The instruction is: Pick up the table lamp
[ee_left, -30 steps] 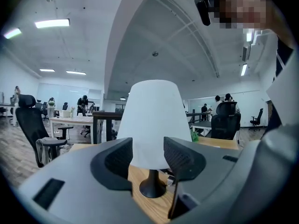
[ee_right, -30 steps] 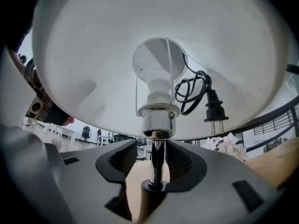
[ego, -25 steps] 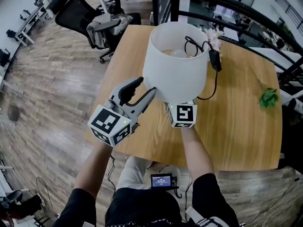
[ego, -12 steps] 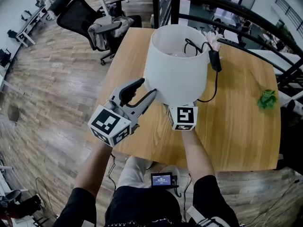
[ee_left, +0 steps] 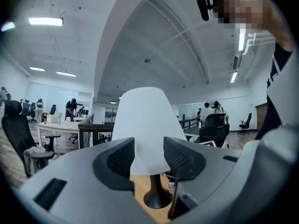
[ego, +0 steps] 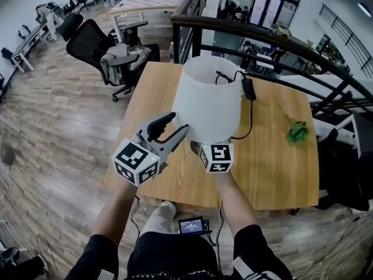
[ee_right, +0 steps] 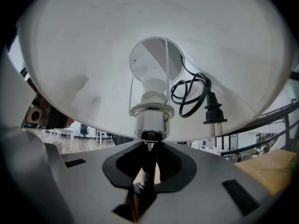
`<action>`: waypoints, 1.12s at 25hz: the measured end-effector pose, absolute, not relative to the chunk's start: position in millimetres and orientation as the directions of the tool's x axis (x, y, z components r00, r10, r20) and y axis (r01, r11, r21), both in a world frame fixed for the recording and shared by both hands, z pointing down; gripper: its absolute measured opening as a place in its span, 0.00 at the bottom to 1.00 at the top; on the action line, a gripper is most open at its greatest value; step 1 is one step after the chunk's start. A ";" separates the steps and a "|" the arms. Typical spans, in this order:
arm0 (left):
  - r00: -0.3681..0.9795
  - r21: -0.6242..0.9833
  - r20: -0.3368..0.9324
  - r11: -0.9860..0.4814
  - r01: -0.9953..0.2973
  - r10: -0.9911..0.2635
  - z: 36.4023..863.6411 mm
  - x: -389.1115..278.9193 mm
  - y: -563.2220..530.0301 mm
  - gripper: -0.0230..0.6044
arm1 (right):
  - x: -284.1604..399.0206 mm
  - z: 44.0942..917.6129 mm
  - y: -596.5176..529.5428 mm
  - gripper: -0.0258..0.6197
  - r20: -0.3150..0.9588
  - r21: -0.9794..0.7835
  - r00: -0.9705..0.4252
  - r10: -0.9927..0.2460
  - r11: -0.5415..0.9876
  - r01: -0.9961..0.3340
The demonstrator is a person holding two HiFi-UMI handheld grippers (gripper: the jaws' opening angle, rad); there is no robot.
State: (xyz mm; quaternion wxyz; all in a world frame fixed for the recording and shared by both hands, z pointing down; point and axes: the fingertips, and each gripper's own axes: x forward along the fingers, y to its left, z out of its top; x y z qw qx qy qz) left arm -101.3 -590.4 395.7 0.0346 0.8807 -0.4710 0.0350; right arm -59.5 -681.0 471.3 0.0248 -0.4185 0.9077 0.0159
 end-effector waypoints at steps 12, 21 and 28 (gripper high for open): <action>0.675 0.081 0.081 -0.670 -0.738 -0.734 323.9 -72.5 -552.5 0.36 | -29.0 404.8 -637.8 0.16 -0.012 -0.003 -0.626 -0.779 0.626 -0.779; 0.670 0.069 0.063 -0.666 -0.742 -0.740 318.9 -67.1 -533.9 0.36 | -24.2 400.8 -619.0 0.16 -0.007 -0.016 -0.623 -0.782 0.623 -0.782; 0.658 0.063 0.075 -0.655 -0.753 -0.750 319.4 -52.8 -511.0 0.36 | -11.0 402.5 -596.2 0.16 -0.004 -0.023 -0.630 -0.776 0.630 -0.776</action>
